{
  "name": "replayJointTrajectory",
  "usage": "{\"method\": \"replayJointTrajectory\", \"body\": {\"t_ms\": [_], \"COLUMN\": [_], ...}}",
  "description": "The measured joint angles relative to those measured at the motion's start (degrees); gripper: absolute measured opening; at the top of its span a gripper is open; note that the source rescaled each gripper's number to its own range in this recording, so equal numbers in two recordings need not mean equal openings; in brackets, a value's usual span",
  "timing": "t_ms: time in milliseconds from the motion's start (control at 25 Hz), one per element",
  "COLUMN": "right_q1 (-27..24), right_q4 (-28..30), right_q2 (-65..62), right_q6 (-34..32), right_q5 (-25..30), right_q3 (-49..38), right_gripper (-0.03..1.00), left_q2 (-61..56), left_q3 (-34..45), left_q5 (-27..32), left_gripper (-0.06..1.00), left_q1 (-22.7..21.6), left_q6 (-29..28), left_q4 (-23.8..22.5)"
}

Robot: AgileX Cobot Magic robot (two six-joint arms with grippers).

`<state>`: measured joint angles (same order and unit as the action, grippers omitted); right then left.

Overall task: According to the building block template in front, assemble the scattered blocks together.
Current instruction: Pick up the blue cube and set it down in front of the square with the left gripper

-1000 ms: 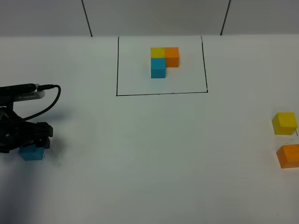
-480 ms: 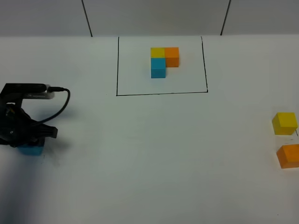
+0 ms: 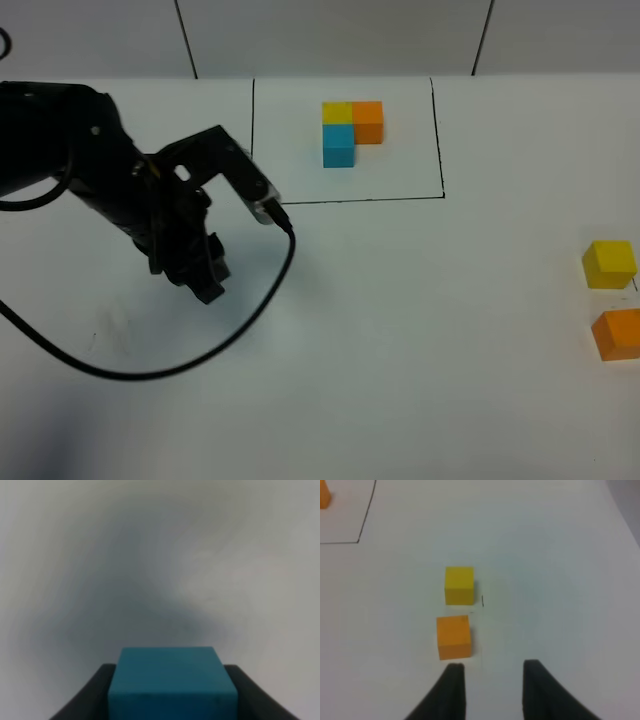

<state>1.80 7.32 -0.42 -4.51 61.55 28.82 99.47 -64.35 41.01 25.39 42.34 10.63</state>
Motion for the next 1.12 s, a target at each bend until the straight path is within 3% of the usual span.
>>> {"method": "replayJointTrajectory", "body": {"t_ms": [240,480,1120], "right_q1": [0.0,0.0,0.0], "right_q4": [0.0,0.0,0.0], "right_q2": [0.0,0.0,0.0], "right_q6": [0.0,0.1,0.0], "right_q5": [0.0,0.0,0.0], "right_q3": [0.0,0.0,0.0], "right_gripper": [0.02,0.02,0.02], "left_q2": [3.0,9.0,18.2], "left_q3": [-5.4,-8.8,-9.1], "left_q5": [4.7,5.0,-6.5], "left_gripper": [0.01,0.01,0.01], "left_q1": [9.6,14.9,17.4], "left_q6": [3.7,4.0,4.7], "left_q4": [-1.6,-4.0,-5.4]}}
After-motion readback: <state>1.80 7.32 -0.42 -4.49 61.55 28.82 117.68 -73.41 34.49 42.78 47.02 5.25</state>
